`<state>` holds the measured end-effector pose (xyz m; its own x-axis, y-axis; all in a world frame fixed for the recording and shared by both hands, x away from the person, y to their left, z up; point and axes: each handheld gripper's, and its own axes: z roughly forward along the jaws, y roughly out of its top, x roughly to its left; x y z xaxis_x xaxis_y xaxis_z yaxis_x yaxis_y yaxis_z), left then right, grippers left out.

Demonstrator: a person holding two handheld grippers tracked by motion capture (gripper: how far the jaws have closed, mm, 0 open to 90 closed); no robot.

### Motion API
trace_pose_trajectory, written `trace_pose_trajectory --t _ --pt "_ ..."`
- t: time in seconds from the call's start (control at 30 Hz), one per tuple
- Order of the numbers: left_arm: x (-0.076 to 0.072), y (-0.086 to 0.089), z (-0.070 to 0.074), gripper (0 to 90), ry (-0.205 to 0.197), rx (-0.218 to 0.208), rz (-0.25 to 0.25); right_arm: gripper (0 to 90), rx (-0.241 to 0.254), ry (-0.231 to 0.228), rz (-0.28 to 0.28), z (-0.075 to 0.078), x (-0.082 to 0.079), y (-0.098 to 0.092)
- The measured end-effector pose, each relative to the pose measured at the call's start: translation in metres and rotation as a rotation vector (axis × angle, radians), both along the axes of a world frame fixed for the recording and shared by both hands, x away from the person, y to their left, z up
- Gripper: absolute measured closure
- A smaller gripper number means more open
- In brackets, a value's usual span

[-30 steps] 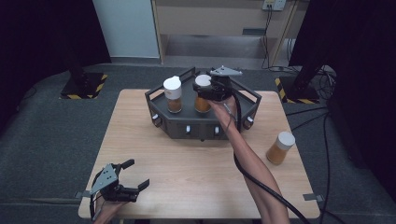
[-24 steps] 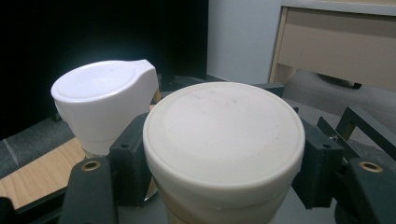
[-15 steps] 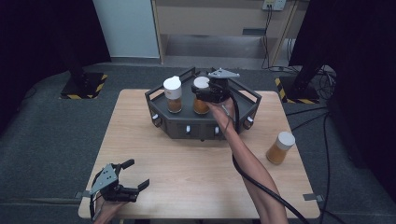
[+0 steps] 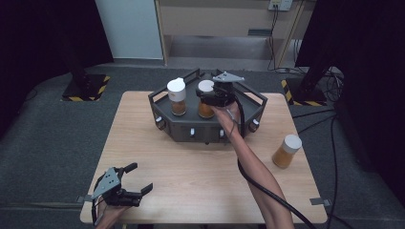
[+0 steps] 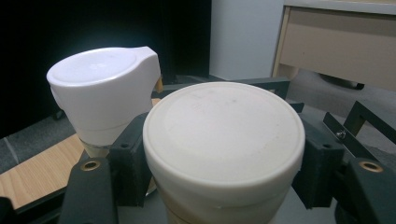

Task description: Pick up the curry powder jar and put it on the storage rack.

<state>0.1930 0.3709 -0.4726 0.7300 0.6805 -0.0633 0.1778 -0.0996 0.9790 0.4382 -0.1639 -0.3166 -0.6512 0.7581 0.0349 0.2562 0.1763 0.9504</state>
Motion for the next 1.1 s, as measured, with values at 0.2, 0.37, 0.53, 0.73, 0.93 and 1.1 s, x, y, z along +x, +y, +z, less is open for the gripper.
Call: trace_pose_trajectory --t 0.2,0.37,0.53,0.73,0.93,1.1 --pt "0.000 0.000 0.000 1.6 0.000 -0.002 0.001 19.9 0.034 -0.005 -0.004 0.000 0.000 -0.003" --pt "0.000 0.000 0.000 1.6 0.000 -0.001 0.000 10.6 0.035 -0.030 -0.014 0.014 -0.002 -0.005" --pt "0.000 0.000 0.000 1.6 0.001 0.000 0.000 10.5 0.055 -0.065 -0.003 0.034 -0.007 -0.011" --pt "0.000 -0.001 0.000 1.5 0.001 0.003 -0.002 11.1 0.052 -0.082 0.015 0.054 -0.015 -0.016" --pt "0.001 -0.001 0.000 1.6 0.001 0.002 -0.004 11.2 0.037 -0.109 0.020 0.062 -0.025 -0.023" --pt "0.001 -0.001 0.000 1.6 0.001 0.003 -0.005 11.2 0.027 -0.135 0.031 0.068 -0.036 -0.030"
